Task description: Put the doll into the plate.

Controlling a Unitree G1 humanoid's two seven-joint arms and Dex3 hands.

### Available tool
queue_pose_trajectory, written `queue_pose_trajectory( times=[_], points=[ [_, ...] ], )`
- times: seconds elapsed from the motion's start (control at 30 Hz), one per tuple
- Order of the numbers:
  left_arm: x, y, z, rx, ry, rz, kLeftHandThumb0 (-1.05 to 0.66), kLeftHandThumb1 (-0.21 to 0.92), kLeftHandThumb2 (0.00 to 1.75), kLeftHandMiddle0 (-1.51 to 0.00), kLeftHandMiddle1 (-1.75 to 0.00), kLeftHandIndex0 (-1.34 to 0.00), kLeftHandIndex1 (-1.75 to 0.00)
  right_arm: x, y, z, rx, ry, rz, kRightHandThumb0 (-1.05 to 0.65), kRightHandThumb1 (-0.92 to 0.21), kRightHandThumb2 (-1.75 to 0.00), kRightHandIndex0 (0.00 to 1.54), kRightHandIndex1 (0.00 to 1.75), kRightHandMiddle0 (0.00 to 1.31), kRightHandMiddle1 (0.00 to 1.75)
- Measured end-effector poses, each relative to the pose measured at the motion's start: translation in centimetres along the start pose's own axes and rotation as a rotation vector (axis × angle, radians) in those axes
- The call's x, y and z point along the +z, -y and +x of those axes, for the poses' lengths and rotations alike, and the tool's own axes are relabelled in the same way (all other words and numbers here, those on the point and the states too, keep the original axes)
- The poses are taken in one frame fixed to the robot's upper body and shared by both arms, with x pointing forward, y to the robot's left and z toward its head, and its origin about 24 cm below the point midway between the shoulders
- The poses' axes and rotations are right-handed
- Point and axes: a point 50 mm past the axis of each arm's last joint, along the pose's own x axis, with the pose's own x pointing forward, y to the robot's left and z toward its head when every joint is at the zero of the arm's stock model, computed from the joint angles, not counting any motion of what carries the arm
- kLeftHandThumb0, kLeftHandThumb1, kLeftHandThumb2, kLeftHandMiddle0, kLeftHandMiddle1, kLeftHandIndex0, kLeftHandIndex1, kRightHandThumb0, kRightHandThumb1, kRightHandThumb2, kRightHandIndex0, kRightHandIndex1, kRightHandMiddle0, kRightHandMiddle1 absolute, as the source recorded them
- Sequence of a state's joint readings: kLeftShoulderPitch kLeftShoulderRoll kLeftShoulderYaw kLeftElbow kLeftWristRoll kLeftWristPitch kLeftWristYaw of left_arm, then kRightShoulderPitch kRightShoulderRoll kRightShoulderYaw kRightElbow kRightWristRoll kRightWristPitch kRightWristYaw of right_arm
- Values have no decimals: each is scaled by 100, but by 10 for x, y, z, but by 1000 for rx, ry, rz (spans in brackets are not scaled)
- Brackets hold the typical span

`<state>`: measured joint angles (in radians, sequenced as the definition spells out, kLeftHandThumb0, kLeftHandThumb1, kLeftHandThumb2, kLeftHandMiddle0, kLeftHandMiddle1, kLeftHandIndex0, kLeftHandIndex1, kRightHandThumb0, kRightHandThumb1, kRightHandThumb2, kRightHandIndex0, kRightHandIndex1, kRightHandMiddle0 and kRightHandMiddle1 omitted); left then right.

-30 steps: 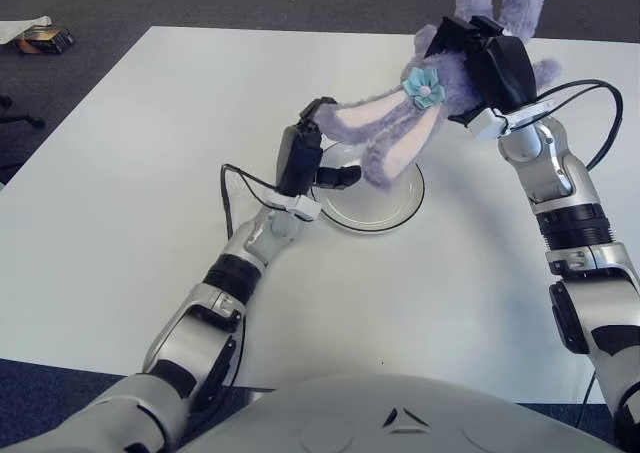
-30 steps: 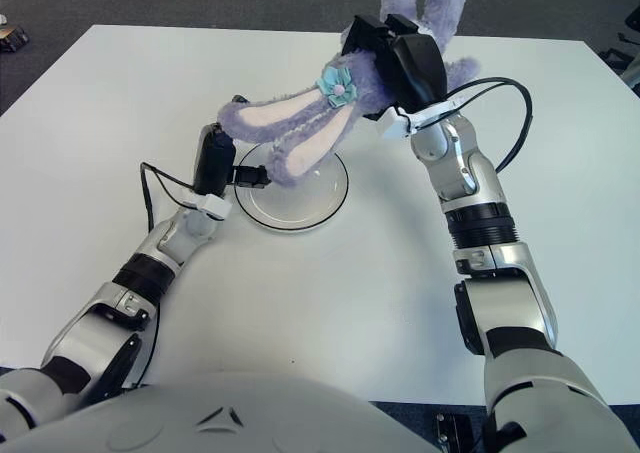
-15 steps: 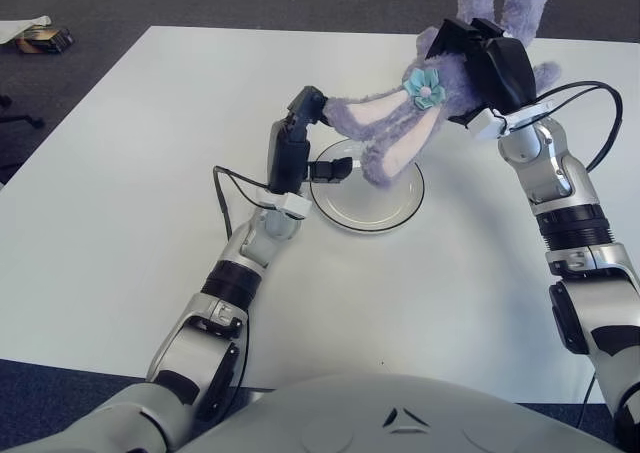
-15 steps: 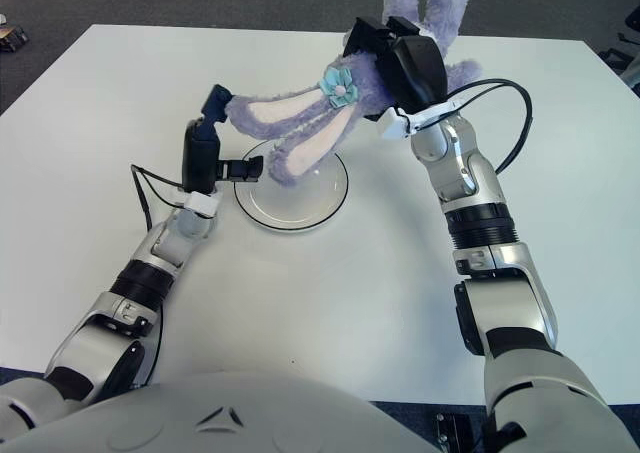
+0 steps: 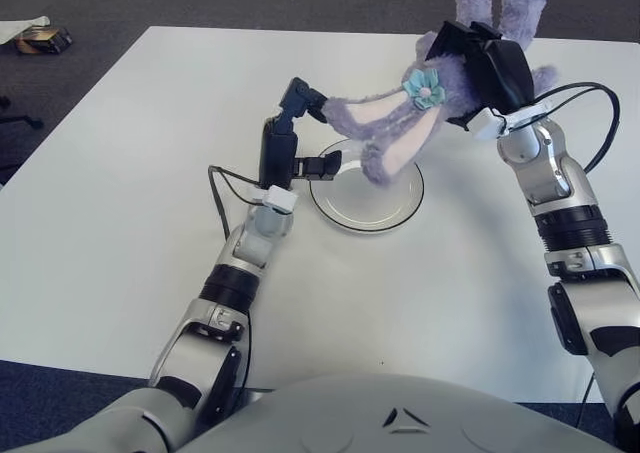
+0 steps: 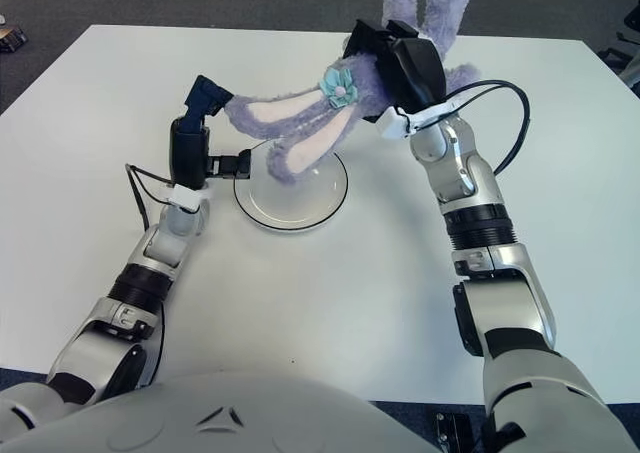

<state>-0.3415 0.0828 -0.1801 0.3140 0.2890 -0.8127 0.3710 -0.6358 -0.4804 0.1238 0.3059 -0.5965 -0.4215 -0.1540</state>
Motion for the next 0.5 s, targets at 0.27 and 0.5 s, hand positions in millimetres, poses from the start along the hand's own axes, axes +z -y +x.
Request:
queue_pose_trajectory(
  times=[0.27,0.5],
  points=[
    [-33,-34,-7,21,-265,-87,-1,30,134,-64,-175,-43,-168,7,2,0,-22,51,5,0,-9,-157,79,171,55,175],
    [-49,-53,-15,67,-384,-94,-1,29,136,-66,-175,-39,-171,16,1,-2,-27,82,66,0,-8,-158,81,168,56,175]
  ],
)
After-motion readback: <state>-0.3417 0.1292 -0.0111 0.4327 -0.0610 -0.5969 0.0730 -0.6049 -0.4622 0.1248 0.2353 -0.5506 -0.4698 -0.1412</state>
